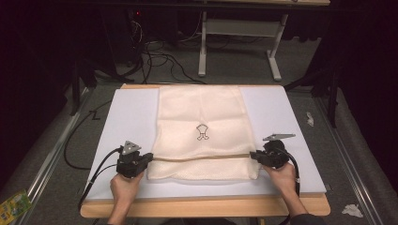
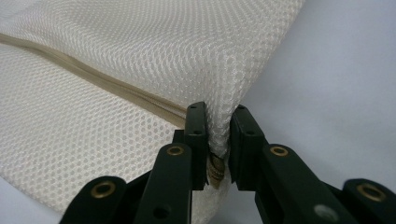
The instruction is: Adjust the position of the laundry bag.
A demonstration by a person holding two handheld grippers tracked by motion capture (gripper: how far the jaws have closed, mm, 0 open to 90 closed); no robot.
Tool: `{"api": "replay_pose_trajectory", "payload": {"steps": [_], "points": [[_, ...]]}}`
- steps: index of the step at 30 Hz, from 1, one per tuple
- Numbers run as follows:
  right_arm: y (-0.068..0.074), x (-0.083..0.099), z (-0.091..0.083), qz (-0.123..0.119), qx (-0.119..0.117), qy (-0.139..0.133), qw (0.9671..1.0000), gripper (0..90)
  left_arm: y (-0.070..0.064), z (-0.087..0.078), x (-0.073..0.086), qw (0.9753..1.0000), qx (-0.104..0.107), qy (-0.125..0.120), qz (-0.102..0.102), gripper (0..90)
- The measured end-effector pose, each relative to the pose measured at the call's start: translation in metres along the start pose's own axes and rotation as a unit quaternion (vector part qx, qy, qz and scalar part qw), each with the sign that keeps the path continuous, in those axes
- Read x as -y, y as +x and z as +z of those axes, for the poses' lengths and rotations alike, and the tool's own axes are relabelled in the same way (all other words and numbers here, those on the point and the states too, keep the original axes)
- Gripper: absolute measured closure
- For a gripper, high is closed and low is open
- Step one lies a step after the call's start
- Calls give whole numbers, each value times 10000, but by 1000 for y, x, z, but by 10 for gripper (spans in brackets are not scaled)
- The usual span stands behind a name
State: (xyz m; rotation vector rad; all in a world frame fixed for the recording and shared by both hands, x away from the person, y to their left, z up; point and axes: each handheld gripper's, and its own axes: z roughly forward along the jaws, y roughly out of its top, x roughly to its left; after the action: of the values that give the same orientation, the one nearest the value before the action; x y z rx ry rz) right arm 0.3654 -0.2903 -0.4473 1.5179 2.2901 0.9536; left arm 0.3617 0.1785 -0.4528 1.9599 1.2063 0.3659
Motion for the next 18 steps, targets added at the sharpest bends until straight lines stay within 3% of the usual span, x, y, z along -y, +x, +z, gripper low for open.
{"api": "replay_pose_trajectory", "payload": {"steps": [4, 7, 11, 18], "points": [[-2, 4, 2, 47, 23, 6, 10000, 721, -1, 1, 0, 10000, 56, 14, 53, 809], [-2, 5, 1, 55, 65, -36, 10000, 648, -2, -1, -1, 9999, 65, -107, 80, 756], [-2, 5, -5, 37, 151, -264, 9995, 554, -3, -6, -3, 9995, 68, -278, 158, 677], [-1, 5, -17, 15, 162, -637, 9978, 539, -2, -16, -7, 9980, 85, -586, 218, 619]]}}
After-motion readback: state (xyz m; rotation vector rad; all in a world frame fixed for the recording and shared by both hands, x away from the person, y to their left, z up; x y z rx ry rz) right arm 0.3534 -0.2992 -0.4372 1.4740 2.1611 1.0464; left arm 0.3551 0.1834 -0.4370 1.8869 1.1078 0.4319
